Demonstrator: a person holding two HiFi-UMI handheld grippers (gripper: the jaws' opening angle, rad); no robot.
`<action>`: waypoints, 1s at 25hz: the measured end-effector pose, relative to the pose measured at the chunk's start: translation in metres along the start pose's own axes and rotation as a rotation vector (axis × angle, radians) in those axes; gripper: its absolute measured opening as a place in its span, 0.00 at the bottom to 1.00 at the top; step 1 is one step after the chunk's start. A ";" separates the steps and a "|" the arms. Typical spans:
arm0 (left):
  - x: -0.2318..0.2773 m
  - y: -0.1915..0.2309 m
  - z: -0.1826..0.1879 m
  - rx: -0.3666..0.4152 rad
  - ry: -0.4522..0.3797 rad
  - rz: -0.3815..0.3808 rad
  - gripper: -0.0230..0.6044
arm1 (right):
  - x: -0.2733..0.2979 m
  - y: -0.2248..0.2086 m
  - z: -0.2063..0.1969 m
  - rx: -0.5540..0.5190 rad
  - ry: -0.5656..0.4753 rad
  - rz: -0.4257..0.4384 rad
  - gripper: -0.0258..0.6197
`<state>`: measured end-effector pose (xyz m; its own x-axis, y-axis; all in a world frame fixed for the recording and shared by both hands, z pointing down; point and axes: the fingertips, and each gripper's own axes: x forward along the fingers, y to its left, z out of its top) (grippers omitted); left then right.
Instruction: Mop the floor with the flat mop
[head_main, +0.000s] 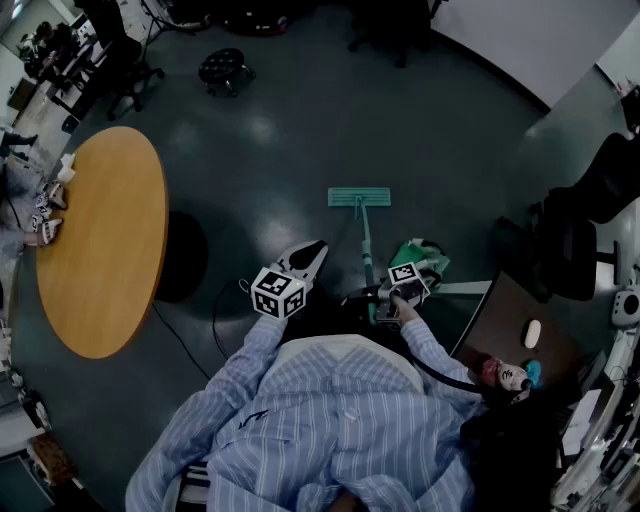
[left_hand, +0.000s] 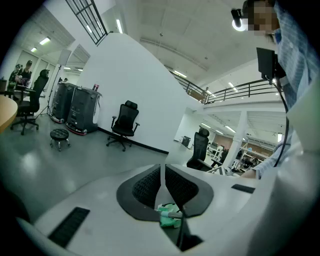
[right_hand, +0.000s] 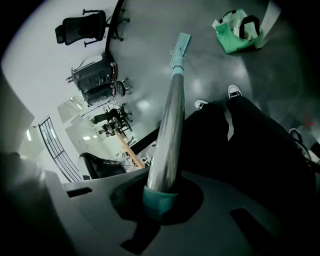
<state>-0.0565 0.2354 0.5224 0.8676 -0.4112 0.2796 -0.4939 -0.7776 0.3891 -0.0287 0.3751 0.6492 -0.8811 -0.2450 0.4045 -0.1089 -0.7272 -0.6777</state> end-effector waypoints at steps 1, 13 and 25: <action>0.001 -0.002 0.001 0.002 -0.001 -0.009 0.08 | 0.000 0.000 0.001 -0.001 0.000 0.000 0.05; 0.003 -0.004 0.006 0.010 -0.006 -0.019 0.08 | -0.001 0.001 0.001 -0.004 0.002 0.000 0.05; 0.013 -0.012 0.014 0.006 -0.024 -0.018 0.08 | -0.014 0.004 0.004 0.016 0.003 0.045 0.05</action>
<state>-0.0389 0.2328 0.5088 0.8773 -0.4086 0.2518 -0.4782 -0.7878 0.3881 -0.0154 0.3727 0.6429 -0.8863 -0.2757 0.3722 -0.0621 -0.7256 -0.6853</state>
